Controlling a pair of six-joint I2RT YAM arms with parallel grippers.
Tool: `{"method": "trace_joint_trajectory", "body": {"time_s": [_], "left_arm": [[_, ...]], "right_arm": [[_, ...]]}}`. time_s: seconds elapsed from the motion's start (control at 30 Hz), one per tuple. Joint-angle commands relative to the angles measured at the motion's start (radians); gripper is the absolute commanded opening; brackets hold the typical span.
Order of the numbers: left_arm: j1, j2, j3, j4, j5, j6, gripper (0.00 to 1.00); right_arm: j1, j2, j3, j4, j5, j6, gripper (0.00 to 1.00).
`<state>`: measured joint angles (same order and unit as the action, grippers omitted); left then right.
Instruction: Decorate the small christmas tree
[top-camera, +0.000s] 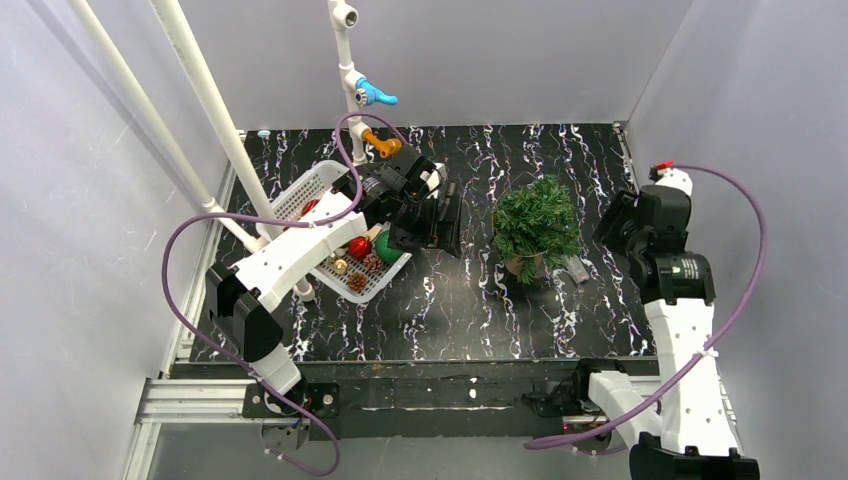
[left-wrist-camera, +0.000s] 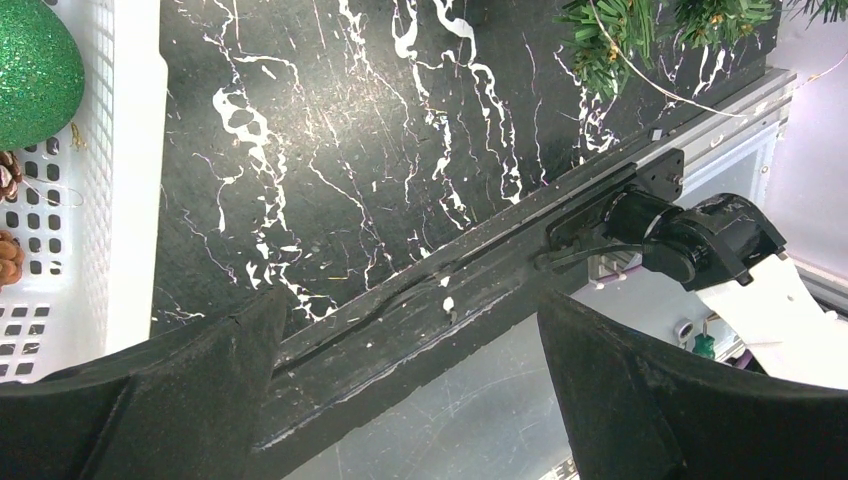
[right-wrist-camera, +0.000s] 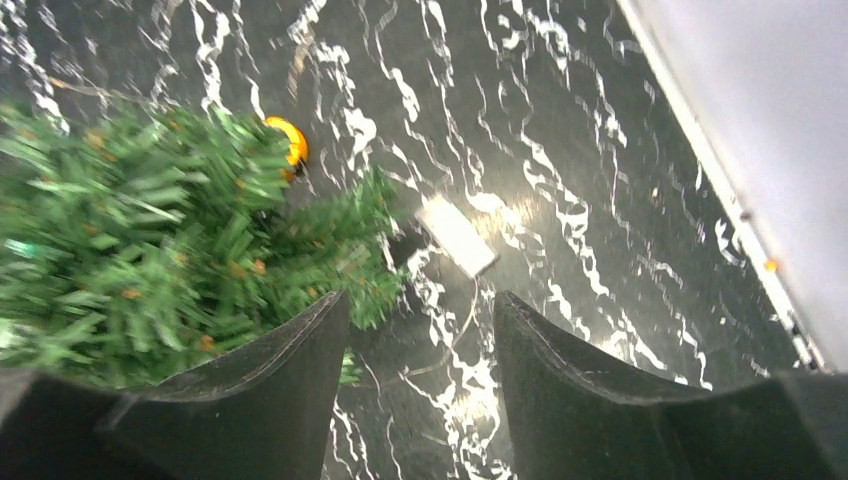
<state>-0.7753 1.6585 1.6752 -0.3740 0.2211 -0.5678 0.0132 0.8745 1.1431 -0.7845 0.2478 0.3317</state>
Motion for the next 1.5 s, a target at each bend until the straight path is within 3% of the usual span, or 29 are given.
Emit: {"method": "trace_joint_trajectory", "body": {"time_s": [0.0, 0.2, 0.4, 0.63, 0.8, 1.23, 1.47], "left_arm": [[-0.003, -0.038, -0.017, -0.085, 0.021, 0.028, 0.98], [-0.002, -0.058, -0.048, -0.087, -0.009, 0.019, 0.98], [-0.002, -0.157, -0.195, -0.096, -0.075, 0.033, 0.98], [-0.003, -0.248, -0.300, -0.140, -0.194, 0.151, 0.98], [-0.002, -0.261, -0.331, -0.155, -0.204, 0.173, 0.98], [0.009, -0.260, -0.344, -0.159, -0.258, 0.153, 0.98], [0.155, -0.203, -0.256, -0.253, -0.245, 0.113, 0.98]], "right_arm": [[-0.003, -0.042, -0.110, -0.001, 0.022, 0.077, 0.63], [-0.049, -0.025, -0.219, 0.050, -0.050, 0.207, 0.65], [-0.118, 0.004, -0.310, 0.131, -0.192, 0.321, 0.65], [-0.136, 0.048, -0.319, 0.152, -0.174, 0.293, 0.64], [-0.143, 0.046, -0.311, 0.148, -0.160, 0.276, 0.64], [-0.160, 0.054, -0.369, 0.165, -0.208, 0.253, 0.63], [-0.184, -0.002, -0.333, 0.174, -0.170, 0.262, 0.62]]}}
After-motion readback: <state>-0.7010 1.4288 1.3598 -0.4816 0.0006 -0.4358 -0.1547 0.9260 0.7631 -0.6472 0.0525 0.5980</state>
